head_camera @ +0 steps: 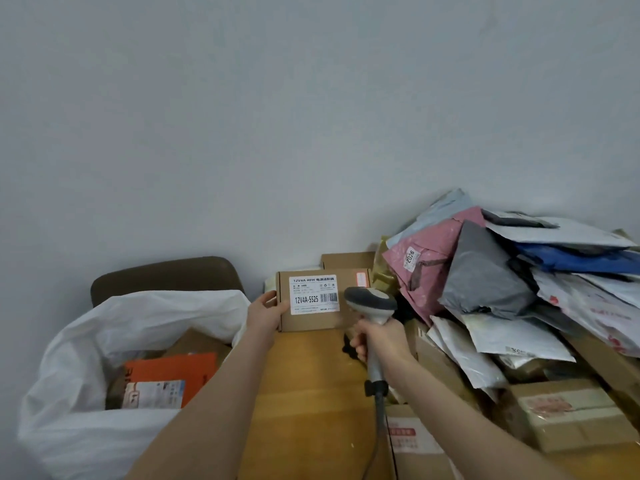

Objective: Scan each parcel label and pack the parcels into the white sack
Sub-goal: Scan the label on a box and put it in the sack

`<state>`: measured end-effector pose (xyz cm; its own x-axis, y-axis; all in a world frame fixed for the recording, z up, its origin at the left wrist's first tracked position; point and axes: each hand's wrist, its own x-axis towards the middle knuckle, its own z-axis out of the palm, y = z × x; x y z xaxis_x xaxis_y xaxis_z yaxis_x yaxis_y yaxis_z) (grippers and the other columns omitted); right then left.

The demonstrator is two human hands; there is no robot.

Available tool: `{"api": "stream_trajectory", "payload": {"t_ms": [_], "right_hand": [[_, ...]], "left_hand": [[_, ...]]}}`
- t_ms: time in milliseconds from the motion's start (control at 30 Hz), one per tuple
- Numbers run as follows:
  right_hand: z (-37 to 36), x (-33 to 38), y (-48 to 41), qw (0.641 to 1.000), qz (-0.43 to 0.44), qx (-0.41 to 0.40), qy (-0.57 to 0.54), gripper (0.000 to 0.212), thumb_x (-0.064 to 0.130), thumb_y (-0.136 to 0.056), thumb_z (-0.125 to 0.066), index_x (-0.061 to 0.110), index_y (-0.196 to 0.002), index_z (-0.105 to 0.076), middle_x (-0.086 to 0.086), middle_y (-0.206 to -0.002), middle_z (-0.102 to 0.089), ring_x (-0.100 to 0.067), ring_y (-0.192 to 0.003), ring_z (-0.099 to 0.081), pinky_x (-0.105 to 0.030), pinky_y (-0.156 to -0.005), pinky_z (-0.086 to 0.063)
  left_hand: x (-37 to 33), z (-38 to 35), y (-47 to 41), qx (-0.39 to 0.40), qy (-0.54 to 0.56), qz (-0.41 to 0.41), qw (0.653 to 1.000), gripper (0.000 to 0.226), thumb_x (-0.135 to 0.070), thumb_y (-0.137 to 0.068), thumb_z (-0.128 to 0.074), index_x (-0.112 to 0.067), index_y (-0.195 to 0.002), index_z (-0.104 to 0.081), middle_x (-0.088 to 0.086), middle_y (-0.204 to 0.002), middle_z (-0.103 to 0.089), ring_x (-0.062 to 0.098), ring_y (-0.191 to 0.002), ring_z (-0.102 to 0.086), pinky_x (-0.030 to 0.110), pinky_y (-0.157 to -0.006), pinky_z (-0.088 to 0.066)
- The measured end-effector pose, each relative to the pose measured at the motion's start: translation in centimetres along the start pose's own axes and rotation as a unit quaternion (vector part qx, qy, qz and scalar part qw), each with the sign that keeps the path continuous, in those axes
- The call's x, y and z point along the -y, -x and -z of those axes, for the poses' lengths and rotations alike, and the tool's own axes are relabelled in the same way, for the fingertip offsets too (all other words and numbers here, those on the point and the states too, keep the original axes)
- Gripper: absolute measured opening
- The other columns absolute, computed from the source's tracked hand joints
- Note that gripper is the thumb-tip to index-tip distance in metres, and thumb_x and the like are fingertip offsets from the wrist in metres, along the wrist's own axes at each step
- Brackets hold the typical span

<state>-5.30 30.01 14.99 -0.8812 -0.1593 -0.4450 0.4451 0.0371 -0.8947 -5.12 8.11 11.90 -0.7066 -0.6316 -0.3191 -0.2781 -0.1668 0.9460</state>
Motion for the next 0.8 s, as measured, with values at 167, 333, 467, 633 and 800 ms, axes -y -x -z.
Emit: {"api": "stream_trajectory", "payload": {"t_ms": [167, 333, 467, 633, 800], "right_hand": [[-1.9, -0.5, 1.0, 0.999, 0.031, -0.021, 0.039, 0.009, 0.005, -0.087, -0.065, 0.003, -0.079, -0.062, -0.007, -0.054, -0.062, -0.017, -0.045, -0.052, -0.028, -0.048, -0.045], [-2.1, -0.7, 1.5, 0.997, 0.047, -0.025, 0.058, 0.009, 0.007, -0.088, -0.065, 0.004, -0.081, -0.06, -0.007, -0.054, -0.061, -0.019, -0.046, -0.052, -0.03, -0.05, -0.044], [-1.9, -0.6, 1.5, 0.996, 0.032, -0.013, 0.08, 0.012, 0.008, -0.087, -0.064, 0.001, -0.077, -0.063, -0.005, -0.053, -0.062, -0.019, -0.045, -0.051, -0.03, -0.053, -0.045], [-1.5, -0.9, 1.4, 0.996, 0.012, -0.008, 0.086, 0.016, 0.007, -0.084, -0.063, 0.0, -0.07, -0.063, -0.005, -0.05, -0.059, -0.018, -0.042, -0.05, -0.027, -0.048, -0.043], [-1.2, -1.0, 1.3, 0.996, 0.005, -0.004, 0.084, 0.019, 0.006, -0.084, -0.064, 0.002, -0.066, -0.06, -0.005, -0.048, -0.058, -0.016, -0.037, -0.048, -0.025, -0.044, -0.041]], "left_hand": [[0.8, 0.3, -2.2, 0.01, 0.01, 0.016, 1.0, 0.06, -0.004, -0.086, -0.068, -0.006, -0.14, -0.043, 0.014, -0.131, -0.057, 0.03, -0.113, -0.058, 0.045, -0.094, -0.051], [1.2, -0.6, -2.7, 0.01, -0.01, 0.018, 1.0, 0.057, -0.009, -0.087, -0.067, -0.011, -0.14, -0.045, 0.011, -0.13, -0.058, 0.026, -0.109, -0.058, 0.038, -0.083, -0.054], [1.2, -0.8, -2.8, 0.003, -0.03, 0.001, 1.0, 0.053, -0.01, -0.089, -0.065, -0.012, -0.139, -0.046, 0.011, -0.129, -0.058, 0.021, -0.1, -0.057, 0.026, -0.063, -0.049], [1.4, -0.7, -3.1, 0.0, -0.047, -0.006, 0.999, 0.052, -0.007, -0.09, -0.062, -0.01, -0.139, -0.045, 0.011, -0.131, -0.057, 0.02, -0.101, -0.055, 0.028, -0.069, -0.048], [1.6, -1.1, -3.1, -0.008, -0.051, -0.009, 0.999, 0.05, -0.006, -0.092, -0.06, -0.009, -0.139, -0.045, 0.012, -0.131, -0.057, 0.019, -0.098, -0.055, 0.023, -0.059, -0.046]]}}
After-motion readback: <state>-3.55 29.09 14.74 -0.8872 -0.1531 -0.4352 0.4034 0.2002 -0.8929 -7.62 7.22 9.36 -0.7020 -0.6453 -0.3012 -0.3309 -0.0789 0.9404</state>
